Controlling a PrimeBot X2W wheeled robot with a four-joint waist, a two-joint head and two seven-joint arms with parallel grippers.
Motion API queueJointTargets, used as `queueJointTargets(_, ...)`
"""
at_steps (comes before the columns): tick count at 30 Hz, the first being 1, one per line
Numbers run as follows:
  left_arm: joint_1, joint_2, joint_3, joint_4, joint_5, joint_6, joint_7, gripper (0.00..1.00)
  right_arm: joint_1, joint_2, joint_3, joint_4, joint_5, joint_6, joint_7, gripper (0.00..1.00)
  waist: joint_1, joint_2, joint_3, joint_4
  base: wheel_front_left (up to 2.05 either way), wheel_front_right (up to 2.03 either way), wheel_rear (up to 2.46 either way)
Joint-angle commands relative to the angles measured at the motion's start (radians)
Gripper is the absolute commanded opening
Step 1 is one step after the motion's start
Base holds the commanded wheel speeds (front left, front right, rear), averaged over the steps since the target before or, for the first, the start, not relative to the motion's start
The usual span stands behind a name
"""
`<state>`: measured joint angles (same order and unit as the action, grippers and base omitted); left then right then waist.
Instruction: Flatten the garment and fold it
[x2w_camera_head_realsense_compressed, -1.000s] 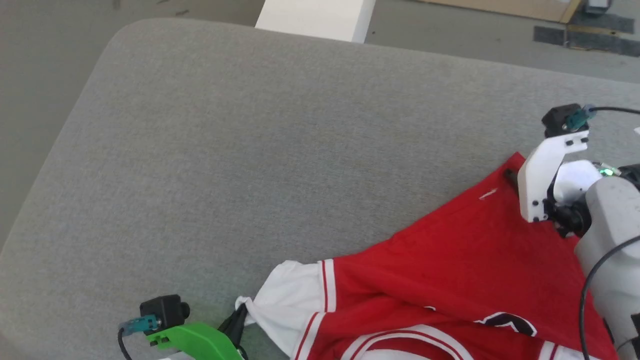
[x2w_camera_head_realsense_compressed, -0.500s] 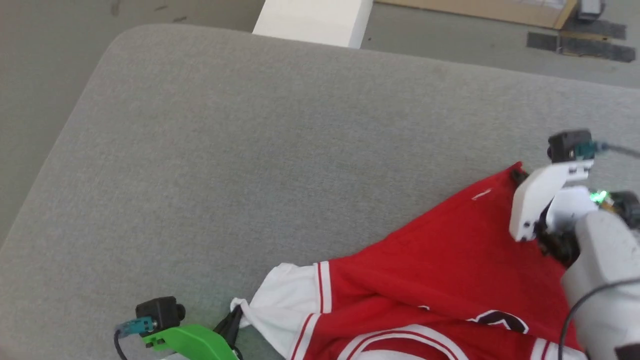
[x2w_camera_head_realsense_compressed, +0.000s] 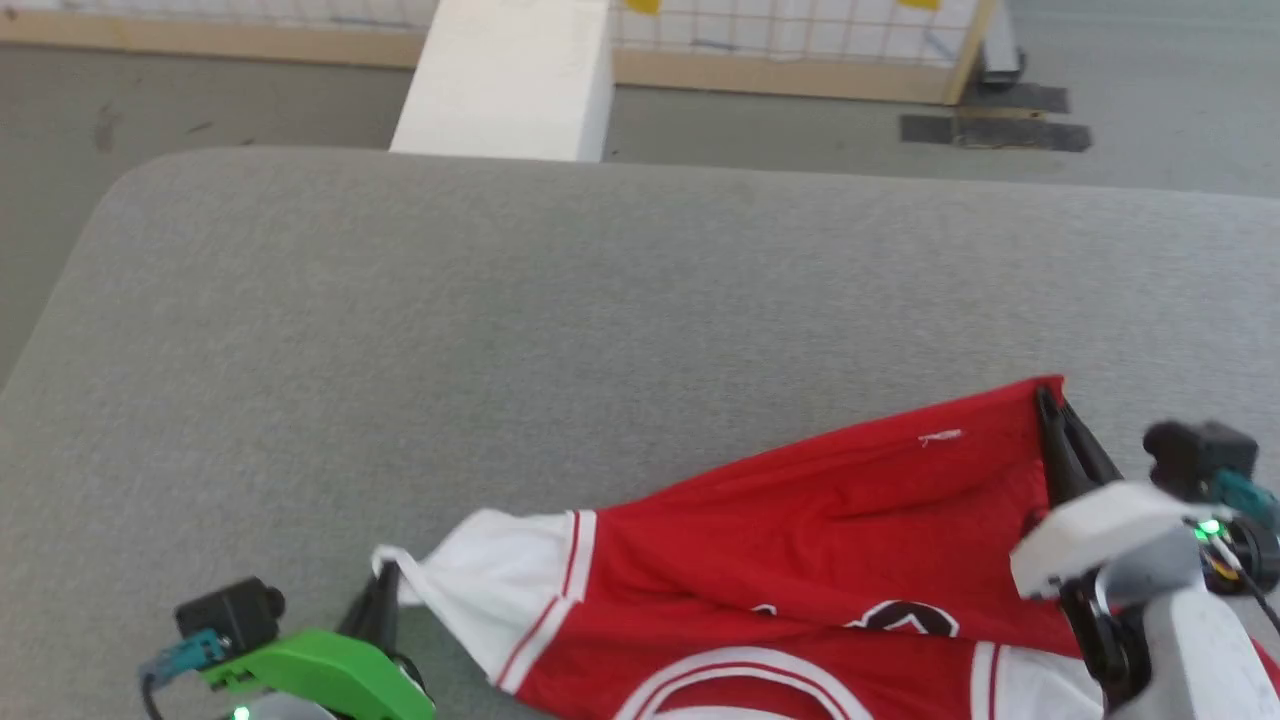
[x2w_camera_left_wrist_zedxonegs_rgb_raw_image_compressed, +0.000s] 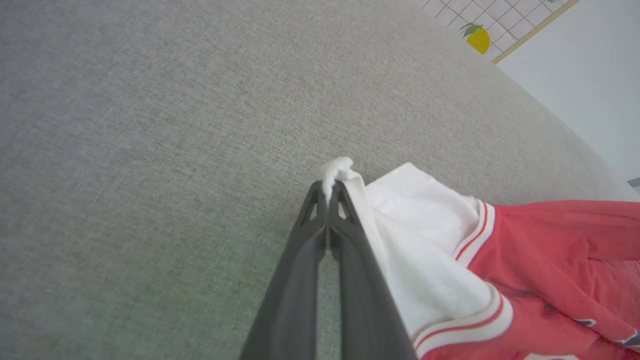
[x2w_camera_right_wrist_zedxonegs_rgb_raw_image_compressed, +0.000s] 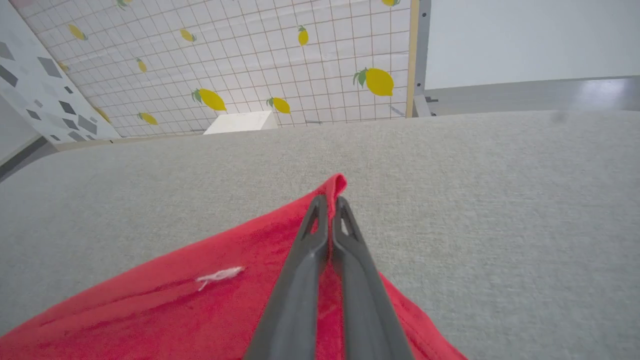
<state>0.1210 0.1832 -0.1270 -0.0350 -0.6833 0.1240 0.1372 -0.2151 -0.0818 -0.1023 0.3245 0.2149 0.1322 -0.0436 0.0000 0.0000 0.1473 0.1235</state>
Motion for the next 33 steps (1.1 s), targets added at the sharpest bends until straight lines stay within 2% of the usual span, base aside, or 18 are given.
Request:
queueJointTargets(1, -0.025, 0.003, 0.011, -0.017, 0.011, -0.002, -0.019, 0.00, 0.037, 0.008, -0.010, -0.041, 0.010, -0.002, 0.002, 0.00, 0.0000, 0.0000, -0.038, -0.049, 0.00, 0.00, 0.00)
queueJointTargets(8, -0.157, 0.015, 0.034, -0.073, 0.006, -0.029, -0.054, 0.00, 0.131, 0.019, -0.053, -0.277, -0.018, -0.002, 0.103, 0.00, 0.0000, 0.0000, -0.051, -0.085, 0.00, 0.00, 0.00)
queueJointTargets(12, -0.292, 0.029, 0.034, -0.083, -0.010, -0.039, -0.012, 0.00, 0.095, -0.025, -0.055, -0.402, -0.044, -0.002, 0.197, 0.00, 0.0000, 0.0000, -0.037, -0.102, 0.00, 0.00, 0.00)
queueJointTargets(17, -0.518, 0.042, 0.046, -0.057, -0.035, -0.032, 0.055, 0.00, -0.044, -0.130, -0.005, -0.481, -0.058, -0.002, 0.346, 0.00, 0.0000, 0.0000, 0.022, -0.129, 0.00, 0.00, 0.00)
queueJointTargets(21, -0.718, 0.047, 0.064, -0.012, -0.045, -0.014, 0.083, 0.00, -0.217, -0.204, 0.058, -0.471, -0.046, -0.002, 0.427, 0.00, 0.0000, 0.0000, 0.098, -0.153, 0.00, 0.00, 0.00)
queueJointTargets(25, -0.926, 0.038, 0.090, 0.048, -0.053, 0.008, 0.077, 0.00, -0.403, -0.252, 0.122, -0.418, -0.036, -0.002, 0.460, 0.00, 0.0000, 0.0000, 0.182, -0.170, 0.00, 0.00, 0.00)
queueJointTargets(29, -1.123, 0.045, 0.114, 0.116, -0.040, 0.026, 0.047, 0.00, -0.587, -0.274, 0.181, -0.338, -0.040, -0.002, 0.459, 0.00, 0.0000, 0.0000, 0.254, -0.184, 0.00, 0.00, 0.00)
queueJointTargets(33, -1.311, 0.053, 0.140, 0.186, -0.017, 0.035, -0.021, 0.00, -0.770, -0.271, 0.215, -0.240, -0.089, -0.002, 0.410, 0.00, 0.0000, 0.0000, 0.308, -0.192, 0.00, 0.00, 0.00)
